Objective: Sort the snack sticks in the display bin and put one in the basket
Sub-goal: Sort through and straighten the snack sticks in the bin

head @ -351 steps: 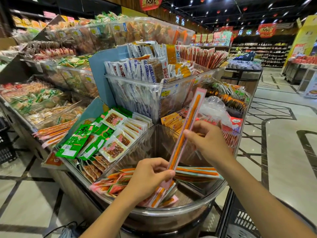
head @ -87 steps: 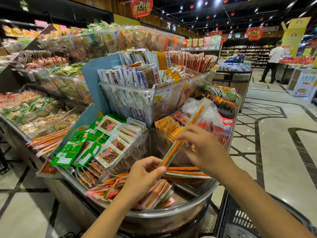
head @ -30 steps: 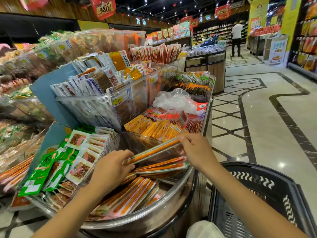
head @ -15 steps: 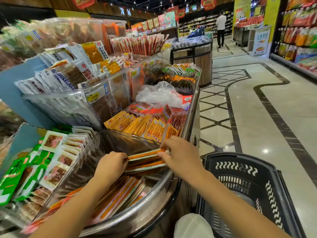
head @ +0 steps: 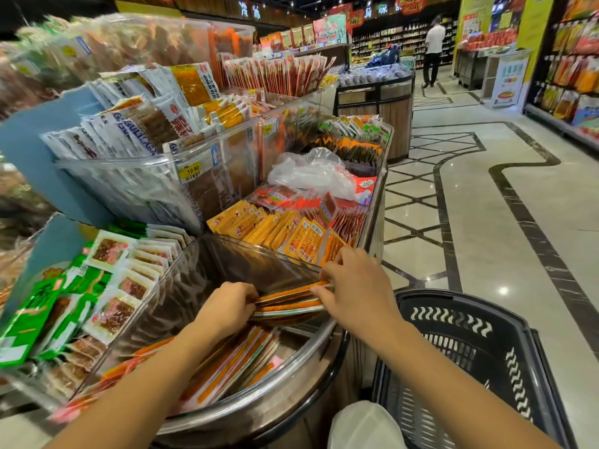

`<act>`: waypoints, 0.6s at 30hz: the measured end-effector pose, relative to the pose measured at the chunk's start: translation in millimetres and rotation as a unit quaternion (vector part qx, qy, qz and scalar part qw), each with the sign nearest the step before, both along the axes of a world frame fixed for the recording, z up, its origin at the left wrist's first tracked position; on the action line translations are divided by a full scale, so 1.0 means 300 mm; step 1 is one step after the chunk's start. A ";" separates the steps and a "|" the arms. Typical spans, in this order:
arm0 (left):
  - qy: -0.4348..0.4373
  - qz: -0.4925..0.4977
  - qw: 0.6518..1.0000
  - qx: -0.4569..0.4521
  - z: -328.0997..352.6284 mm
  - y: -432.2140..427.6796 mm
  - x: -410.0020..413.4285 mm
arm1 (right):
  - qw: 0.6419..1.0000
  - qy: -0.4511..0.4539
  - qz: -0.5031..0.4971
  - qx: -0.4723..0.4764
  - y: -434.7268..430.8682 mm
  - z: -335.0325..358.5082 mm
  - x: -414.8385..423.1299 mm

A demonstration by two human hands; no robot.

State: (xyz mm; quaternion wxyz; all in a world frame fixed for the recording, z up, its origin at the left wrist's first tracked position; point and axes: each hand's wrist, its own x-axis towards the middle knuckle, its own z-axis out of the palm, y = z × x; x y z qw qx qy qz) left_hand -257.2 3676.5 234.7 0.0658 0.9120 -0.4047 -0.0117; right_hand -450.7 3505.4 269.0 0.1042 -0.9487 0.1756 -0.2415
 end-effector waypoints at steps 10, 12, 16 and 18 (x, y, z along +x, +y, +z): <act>-0.130 -0.018 0.966 -0.221 0.219 0.221 0.007 | 0.995 -0.053 0.082 -0.002 0.128 0.075 0.085; -0.176 -0.016 0.956 -0.233 0.229 0.302 0.032 | 0.992 -0.043 0.120 0.011 0.179 0.075 0.117; -0.216 -0.015 0.948 -0.235 0.194 0.424 0.060 | 0.980 0.009 0.198 0.032 0.286 0.057 0.183; -0.202 -0.016 0.954 -0.219 0.163 0.463 0.072 | 0.970 0.051 0.234 0.033 0.342 0.046 0.215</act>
